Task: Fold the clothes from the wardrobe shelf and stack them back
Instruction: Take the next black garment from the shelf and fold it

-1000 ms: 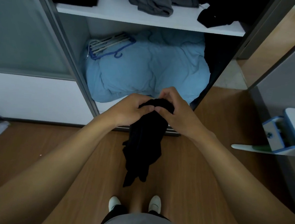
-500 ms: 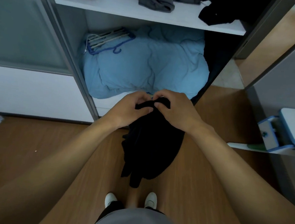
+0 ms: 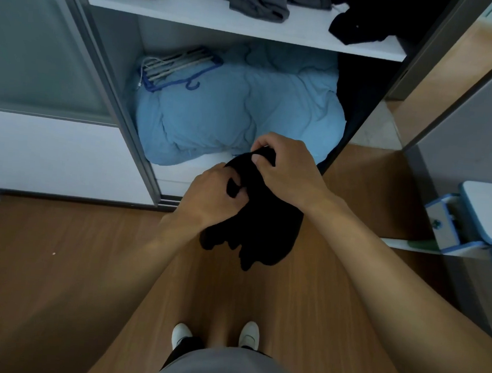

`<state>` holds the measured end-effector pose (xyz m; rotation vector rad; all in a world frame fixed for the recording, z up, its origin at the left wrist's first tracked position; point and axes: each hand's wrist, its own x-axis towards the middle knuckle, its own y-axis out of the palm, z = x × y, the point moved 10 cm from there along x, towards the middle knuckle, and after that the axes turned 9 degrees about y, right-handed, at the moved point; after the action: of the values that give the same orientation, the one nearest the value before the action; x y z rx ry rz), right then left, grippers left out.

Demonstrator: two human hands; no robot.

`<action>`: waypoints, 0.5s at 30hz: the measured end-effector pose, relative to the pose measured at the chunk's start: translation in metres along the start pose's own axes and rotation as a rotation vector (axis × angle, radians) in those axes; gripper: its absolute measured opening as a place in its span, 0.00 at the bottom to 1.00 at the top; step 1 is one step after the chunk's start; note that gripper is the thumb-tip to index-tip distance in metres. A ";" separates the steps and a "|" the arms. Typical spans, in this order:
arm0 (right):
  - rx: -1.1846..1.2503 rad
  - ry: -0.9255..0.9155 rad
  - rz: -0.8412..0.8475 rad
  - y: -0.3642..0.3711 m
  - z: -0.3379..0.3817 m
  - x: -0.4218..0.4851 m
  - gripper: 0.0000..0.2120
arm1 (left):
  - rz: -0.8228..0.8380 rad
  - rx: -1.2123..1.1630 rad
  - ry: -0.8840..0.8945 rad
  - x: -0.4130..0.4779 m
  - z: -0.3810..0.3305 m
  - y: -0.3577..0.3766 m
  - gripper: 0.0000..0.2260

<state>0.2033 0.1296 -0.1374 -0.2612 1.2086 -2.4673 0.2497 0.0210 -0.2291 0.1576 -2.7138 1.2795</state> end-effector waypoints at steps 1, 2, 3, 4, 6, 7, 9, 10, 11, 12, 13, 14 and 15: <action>-0.001 -0.001 -0.003 0.000 0.003 0.001 0.07 | -0.003 0.002 -0.033 0.002 0.000 0.002 0.11; -0.003 -0.002 -0.006 0.000 0.005 0.001 0.07 | -0.019 -0.007 -0.058 0.005 -0.002 0.001 0.13; -0.005 -0.005 -0.010 -0.001 0.008 0.002 0.07 | -0.050 -0.018 -0.068 0.008 -0.003 -0.002 0.12; -0.005 -0.009 -0.015 -0.002 0.009 0.002 0.07 | -0.075 -0.032 -0.075 0.011 -0.005 -0.005 0.10; 0.002 -0.021 -0.025 -0.007 0.011 0.003 0.08 | -0.096 -0.046 -0.091 0.014 -0.004 -0.010 0.06; 0.003 -0.030 -0.026 -0.008 0.012 0.003 0.08 | -0.090 -0.053 -0.106 0.016 -0.003 -0.012 0.06; -0.007 -0.046 -0.020 -0.010 0.011 0.004 0.07 | -0.061 -0.031 -0.136 0.018 0.003 -0.012 0.08; -0.013 -0.047 -0.014 -0.011 0.010 0.005 0.07 | -0.041 0.004 -0.149 0.020 0.006 -0.013 0.10; -0.018 -0.046 -0.008 -0.013 0.009 0.006 0.06 | -0.014 0.041 -0.161 0.022 0.010 -0.012 0.10; -0.018 -0.046 -0.003 -0.014 0.008 0.007 0.06 | 0.022 0.060 -0.174 0.022 0.015 -0.009 0.10; -0.014 -0.047 0.001 -0.016 0.007 0.009 0.06 | 0.061 0.061 -0.180 0.022 0.019 -0.005 0.11; -0.008 -0.050 0.007 -0.017 0.006 0.011 0.05 | 0.098 0.054 -0.182 0.021 0.023 -0.001 0.12; -0.005 -0.055 0.019 -0.018 0.005 0.013 0.05 | 0.123 0.055 -0.178 0.019 0.025 0.002 0.13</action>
<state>0.1885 0.1300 -0.1201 -0.3155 1.1898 -2.4244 0.2283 0.0017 -0.2433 0.1171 -2.8789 1.4385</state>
